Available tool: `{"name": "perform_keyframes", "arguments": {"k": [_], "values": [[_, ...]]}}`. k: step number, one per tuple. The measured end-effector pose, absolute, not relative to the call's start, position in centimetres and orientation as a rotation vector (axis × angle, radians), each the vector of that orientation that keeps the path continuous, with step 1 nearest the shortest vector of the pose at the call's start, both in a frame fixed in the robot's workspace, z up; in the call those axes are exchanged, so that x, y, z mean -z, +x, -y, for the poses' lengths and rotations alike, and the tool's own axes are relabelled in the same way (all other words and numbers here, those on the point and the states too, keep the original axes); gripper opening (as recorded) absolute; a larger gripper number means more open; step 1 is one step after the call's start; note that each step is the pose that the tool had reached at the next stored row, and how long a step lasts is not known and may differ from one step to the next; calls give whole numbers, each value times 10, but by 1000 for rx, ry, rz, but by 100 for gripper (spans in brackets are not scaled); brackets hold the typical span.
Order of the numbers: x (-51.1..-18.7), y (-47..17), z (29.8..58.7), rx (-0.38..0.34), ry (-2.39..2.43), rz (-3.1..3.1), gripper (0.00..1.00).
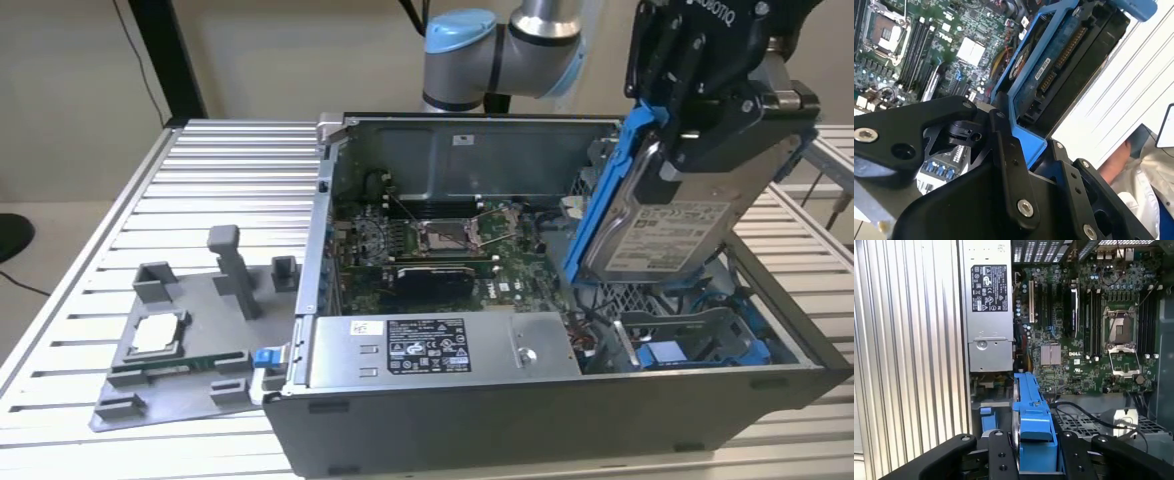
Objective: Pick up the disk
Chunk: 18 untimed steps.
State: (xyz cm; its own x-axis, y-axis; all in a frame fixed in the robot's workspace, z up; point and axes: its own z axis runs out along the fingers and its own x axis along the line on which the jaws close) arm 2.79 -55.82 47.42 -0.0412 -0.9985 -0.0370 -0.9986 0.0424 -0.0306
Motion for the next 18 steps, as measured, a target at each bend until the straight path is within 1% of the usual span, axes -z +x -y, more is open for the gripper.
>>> {"name": "perform_keyframes", "arguments": {"k": [5, 18], "values": [[-473, 33, 568, -5, -2140, -2234, 0], [-466, 66, 569, -5, -2133, -2241, 0]]}}
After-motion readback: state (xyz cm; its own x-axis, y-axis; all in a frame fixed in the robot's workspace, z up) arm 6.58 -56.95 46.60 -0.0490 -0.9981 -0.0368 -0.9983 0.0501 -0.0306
